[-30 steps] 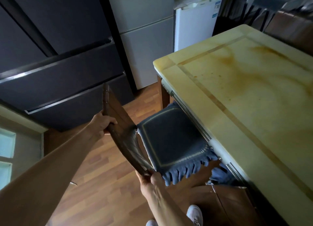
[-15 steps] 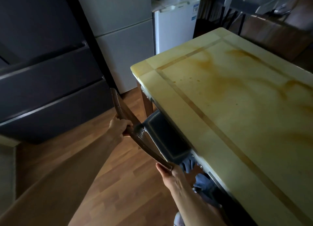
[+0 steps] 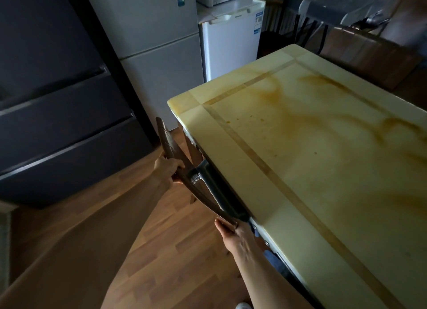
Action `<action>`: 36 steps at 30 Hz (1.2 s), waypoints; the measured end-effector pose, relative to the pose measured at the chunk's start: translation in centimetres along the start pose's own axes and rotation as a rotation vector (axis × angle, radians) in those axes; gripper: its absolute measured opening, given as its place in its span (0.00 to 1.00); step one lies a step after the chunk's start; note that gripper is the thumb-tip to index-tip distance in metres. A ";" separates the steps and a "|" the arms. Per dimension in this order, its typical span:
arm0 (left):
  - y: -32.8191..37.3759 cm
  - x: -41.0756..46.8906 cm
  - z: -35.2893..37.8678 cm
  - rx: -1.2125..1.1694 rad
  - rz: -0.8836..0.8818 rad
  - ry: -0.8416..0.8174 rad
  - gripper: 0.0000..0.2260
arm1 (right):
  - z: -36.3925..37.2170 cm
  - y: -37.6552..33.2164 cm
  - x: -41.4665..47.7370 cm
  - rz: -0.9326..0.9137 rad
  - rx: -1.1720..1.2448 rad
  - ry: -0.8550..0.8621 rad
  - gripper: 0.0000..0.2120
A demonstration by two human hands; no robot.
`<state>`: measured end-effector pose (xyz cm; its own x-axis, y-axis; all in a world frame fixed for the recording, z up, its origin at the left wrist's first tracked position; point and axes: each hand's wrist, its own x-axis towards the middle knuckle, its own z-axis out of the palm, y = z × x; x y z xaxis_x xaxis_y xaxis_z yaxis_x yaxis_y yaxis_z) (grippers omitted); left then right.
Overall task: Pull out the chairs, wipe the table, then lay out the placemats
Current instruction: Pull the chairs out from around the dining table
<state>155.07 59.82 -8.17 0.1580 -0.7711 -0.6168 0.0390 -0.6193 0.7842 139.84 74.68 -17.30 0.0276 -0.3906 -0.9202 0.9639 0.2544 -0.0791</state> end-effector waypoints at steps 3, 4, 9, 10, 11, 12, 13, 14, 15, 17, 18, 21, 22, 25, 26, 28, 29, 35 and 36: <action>-0.1 0.5 -0.2 0.000 -0.014 -0.010 0.22 | 0.3 0.2 0.2 0.016 0.014 -0.016 0.11; 0.0 0.7 -0.3 0.003 -0.016 -0.011 0.22 | 0.4 0.2 0.3 0.014 0.009 -0.006 0.12; 0.2 1.0 -0.5 -0.004 -0.034 -0.046 0.22 | 0.6 -0.1 -0.5 -0.002 -0.085 0.018 0.12; 0.1 0.9 -0.5 -0.011 -0.040 -0.057 0.22 | 0.5 -0.1 -0.5 -0.005 -0.109 0.030 0.11; 0.1 0.8 -0.4 -0.023 -0.040 -0.061 0.22 | 0.6 -0.3 -0.6 -0.004 -0.131 0.034 0.11; 0.1 0.8 -0.3 -0.037 -0.032 -0.058 0.22 | 0.6 -0.3 -0.6 -0.002 -0.157 0.052 0.11; 0.1 0.6 -0.2 -0.047 -0.018 -0.052 0.22 | 0.6 -0.4 -0.6 0.009 -0.146 0.054 0.13; 0.0 0.5 0.0 -0.055 -0.001 -0.046 0.23 | 0.6 -0.4 -0.3 0.010 -0.143 0.066 0.14; -0.1 0.4 0.1 -0.062 0.011 -0.041 0.23 | 0.7 -0.4 -0.2 0.011 -0.138 0.079 0.14; -0.4 0.0 0.4 -0.068 0.021 -0.029 0.22 | 0.8 -0.4 0.1 0.016 -0.118 0.082 0.11; -0.5 -0.1 0.5 -0.069 0.019 -0.021 0.22 | 0.8 -0.4 0.0 0.018 -0.102 0.081 0.11; -0.7 -0.3 0.6 -0.077 0.015 -0.003 0.22 | 1.1 -0.6 -0.3 0.000 -0.104 0.057 0.11; -0.7 -0.2 0.6 -0.076 0.019 0.001 0.22 | 1.1 -0.7 -0.1 0.004 -0.078 0.058 0.11; -0.6 0.1 0.3 -0.059 0.030 -0.010 0.24 | 1.1 -0.5 0.5 0.005 -0.059 0.061 0.10; -0.7 0.0 0.2 -0.053 0.036 -0.022 0.25 | 1.0 -0.3 0.6 0.004 -0.074 0.067 0.11; -1.1 -0.4 0.1 -0.057 0.051 -0.045 0.27 | 0.7 -0.4 0.5 0.002 -0.134 0.048 0.10; -1.2 -0.7 0.1 -0.072 0.059 -0.044 0.26 | 0.5 -0.5 0.6 -0.001 -0.174 0.035 0.11; -2.6 -3.9 2.5 -0.071 0.050 0.134 0.08 | -0.2 -4.1 -2.6 -0.032 -0.475 -0.073 0.13; -2.8 -4.2 2.8 -0.083 0.055 0.156 0.07 | -0.1 -4.9 -4.0 -0.038 -0.503 -0.084 0.18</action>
<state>151.52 64.38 -7.97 0.3126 -0.7673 -0.5599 0.1063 -0.5574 0.8234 134.98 75.13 -13.29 0.0365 -0.4722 -0.8808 0.7181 0.6253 -0.3055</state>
